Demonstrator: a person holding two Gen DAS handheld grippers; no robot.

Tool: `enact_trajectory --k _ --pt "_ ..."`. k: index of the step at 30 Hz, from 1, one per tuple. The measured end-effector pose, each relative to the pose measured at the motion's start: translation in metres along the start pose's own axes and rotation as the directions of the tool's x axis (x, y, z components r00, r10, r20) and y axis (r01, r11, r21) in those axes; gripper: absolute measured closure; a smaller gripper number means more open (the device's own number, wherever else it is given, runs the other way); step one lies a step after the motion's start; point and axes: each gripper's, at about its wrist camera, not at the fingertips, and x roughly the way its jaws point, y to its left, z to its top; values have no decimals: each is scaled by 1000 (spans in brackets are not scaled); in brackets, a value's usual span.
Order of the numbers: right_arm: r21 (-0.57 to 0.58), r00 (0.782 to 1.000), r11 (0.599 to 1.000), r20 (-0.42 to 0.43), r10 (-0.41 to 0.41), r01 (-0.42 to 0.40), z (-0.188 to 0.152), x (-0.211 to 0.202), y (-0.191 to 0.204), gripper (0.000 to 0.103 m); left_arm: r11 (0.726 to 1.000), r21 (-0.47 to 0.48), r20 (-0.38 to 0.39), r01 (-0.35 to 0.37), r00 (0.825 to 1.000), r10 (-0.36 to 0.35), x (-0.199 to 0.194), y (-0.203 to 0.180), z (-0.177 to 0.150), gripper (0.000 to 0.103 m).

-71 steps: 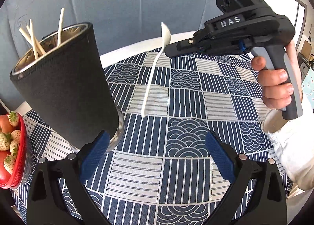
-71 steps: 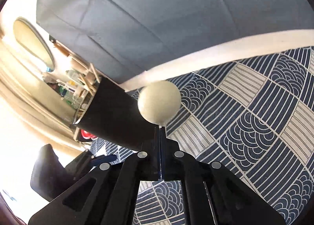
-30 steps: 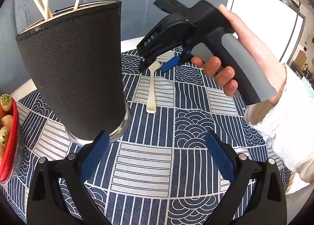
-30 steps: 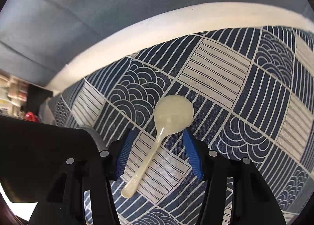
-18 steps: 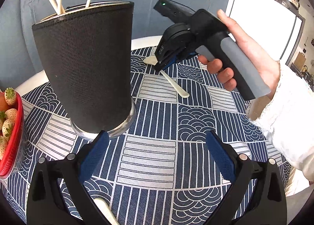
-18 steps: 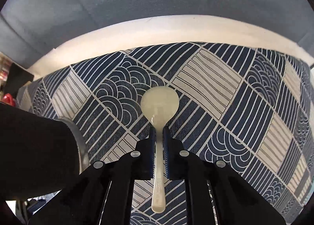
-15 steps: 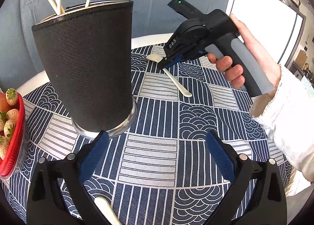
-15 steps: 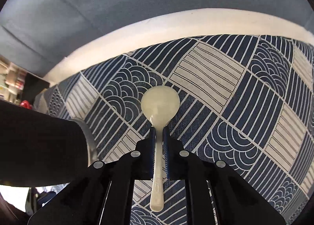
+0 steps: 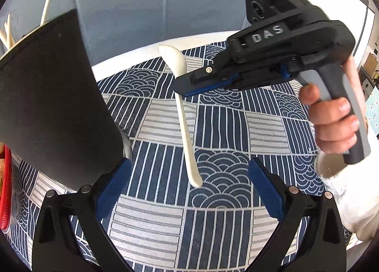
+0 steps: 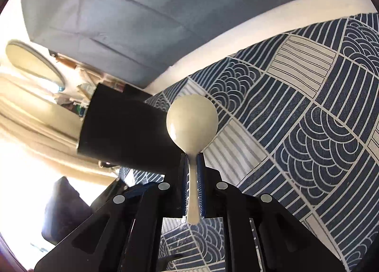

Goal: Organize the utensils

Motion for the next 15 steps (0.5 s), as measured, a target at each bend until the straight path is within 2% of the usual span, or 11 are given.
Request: enact_trajectory --k 3,4,5,6,7,8,10,12,15 --pt "-51 1000 998 17 26 -25 -5 -20 20 96 1000 -6 22 -19 1000 19 7 -1 10 7" --pt "-65 999 998 21 28 -27 -7 -24 25 96 1000 -9 23 -4 1000 5 10 0 13 19" --pt "-77 999 997 26 30 -28 -7 -26 31 96 1000 -6 12 23 1000 -23 14 0 16 46" --pt "-94 999 995 32 28 -25 -9 -29 37 96 999 -3 -3 37 999 -37 17 -2 18 61" --pt "-112 999 994 41 17 -13 -11 -33 43 96 999 2 -15 36 999 -36 21 -3 20 92" --pt "-126 999 992 47 14 -8 -14 -37 49 103 1000 12 -19 26 999 -26 21 -5 20 97" --pt "-154 998 988 60 16 -6 -16 -46 61 102 1000 22 21 20 1000 -21 12 -7 19 98" --pt "-189 997 982 78 -1 16 -17 -53 75 102 998 11 46 54 997 -54 -2 -7 16 99" --pt "-230 996 973 83 14 5 -20 -59 95 102 999 38 77 35 996 -38 -19 -9 19 99"
